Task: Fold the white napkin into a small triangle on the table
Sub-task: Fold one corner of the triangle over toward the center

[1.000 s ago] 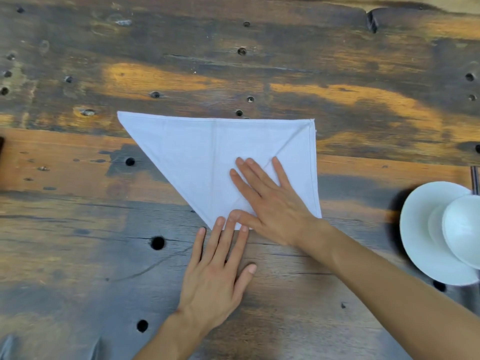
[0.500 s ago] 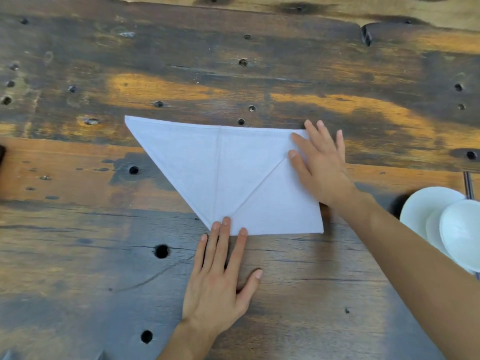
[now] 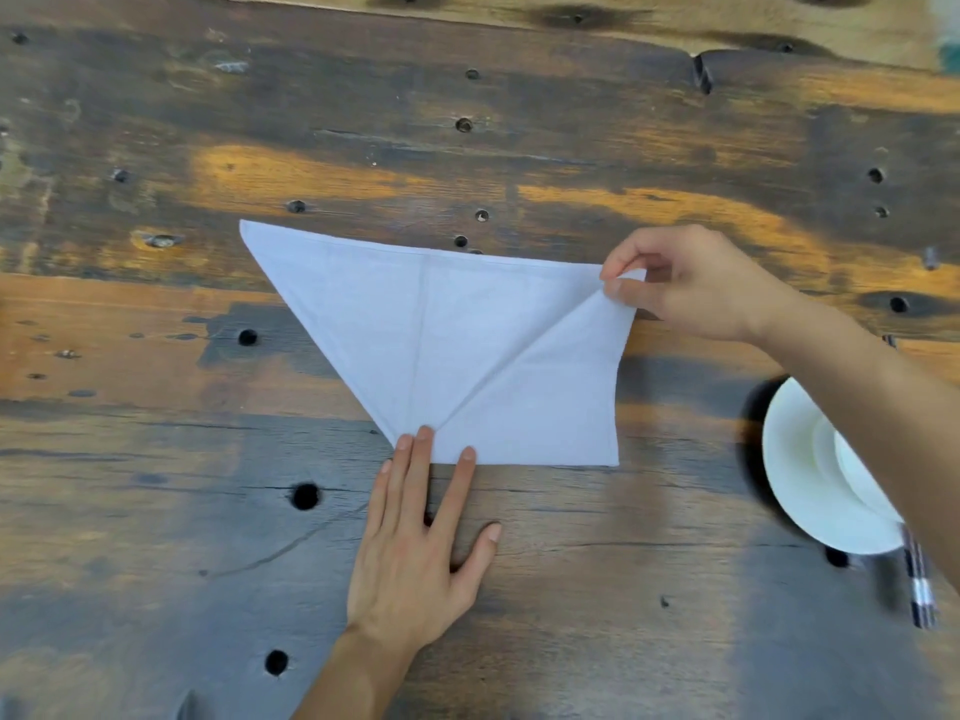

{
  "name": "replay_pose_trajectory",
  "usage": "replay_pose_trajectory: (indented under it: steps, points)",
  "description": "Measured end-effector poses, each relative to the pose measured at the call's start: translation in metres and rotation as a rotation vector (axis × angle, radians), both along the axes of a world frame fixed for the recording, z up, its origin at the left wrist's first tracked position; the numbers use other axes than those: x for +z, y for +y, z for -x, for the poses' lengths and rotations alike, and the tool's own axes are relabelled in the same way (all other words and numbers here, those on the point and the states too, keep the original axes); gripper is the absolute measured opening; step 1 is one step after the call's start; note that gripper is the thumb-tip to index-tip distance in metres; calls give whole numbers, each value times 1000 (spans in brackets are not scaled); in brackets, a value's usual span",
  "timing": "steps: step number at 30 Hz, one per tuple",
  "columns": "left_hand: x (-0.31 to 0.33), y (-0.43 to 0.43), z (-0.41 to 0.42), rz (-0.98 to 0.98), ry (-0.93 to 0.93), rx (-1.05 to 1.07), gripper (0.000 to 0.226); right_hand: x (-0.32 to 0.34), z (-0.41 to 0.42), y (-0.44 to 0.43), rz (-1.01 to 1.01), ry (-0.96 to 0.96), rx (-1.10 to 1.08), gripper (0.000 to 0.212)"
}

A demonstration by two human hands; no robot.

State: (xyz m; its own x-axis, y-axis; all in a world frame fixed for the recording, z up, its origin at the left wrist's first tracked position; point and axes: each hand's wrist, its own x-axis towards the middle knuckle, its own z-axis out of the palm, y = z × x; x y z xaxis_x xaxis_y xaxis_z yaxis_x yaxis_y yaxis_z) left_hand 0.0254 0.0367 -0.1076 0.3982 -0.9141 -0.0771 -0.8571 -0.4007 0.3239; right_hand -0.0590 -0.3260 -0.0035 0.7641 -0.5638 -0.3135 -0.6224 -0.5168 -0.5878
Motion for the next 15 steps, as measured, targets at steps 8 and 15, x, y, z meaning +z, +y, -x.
replay_pose_trajectory:
  steps: [8,15]
  points:
    - [-4,0,1,54,-20,-15,70,-9,23,18,-634,-405,-360,11]
    - [-6,0,0,23,-66,-34,72,-56,13,20,187,-122,-254,13]
